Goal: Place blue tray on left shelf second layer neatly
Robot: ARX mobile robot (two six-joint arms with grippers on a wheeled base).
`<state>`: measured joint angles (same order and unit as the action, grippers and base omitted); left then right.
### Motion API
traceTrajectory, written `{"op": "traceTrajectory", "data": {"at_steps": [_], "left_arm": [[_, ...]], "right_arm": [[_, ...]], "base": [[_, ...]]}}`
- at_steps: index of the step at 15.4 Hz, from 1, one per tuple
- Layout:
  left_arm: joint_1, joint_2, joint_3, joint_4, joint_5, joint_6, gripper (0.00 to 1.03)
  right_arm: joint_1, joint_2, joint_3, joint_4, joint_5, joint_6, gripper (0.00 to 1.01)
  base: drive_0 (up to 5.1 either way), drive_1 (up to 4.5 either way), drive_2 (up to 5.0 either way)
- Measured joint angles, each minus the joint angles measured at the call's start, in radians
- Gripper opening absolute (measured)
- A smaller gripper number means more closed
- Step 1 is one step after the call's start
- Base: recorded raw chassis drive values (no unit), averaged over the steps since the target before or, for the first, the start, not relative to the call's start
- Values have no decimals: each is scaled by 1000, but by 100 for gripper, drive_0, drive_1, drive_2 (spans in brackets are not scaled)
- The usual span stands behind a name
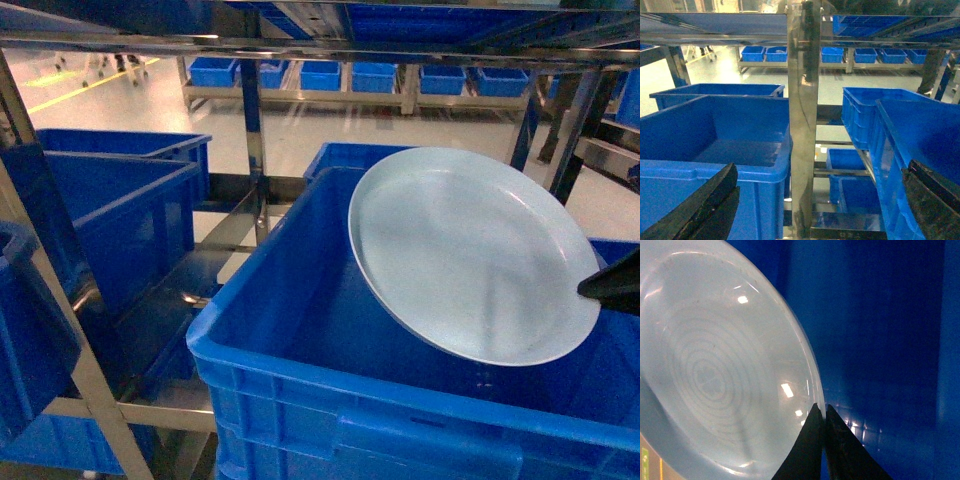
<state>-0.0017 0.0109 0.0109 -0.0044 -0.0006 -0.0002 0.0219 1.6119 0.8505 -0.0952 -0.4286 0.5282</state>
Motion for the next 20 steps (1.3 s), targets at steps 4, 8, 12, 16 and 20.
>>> {"op": "traceTrajectory", "data": {"at_steps": [4, 8, 12, 16, 20], "left_arm": [[0, 0, 0, 0, 0, 0, 98], [0, 0, 0, 0, 0, 0, 98], [0, 0, 0, 0, 0, 0, 98], [0, 0, 0, 1, 1, 0, 98], [2, 0, 0, 0, 0, 0, 98]], "right_arm": [[19, 19, -19, 151, 40, 17, 19], [55, -326, -331, 117, -88, 90, 78], [38, -1094, -483, -432, 80, -108, 98], [118, -1309, -516, -277, 228, -288, 93], [10, -1521, -728, 79, 454, -504, 40]], "base": [[0, 0, 0], [0, 0, 0], [0, 0, 0], [0, 0, 0], [0, 0, 0]]}}
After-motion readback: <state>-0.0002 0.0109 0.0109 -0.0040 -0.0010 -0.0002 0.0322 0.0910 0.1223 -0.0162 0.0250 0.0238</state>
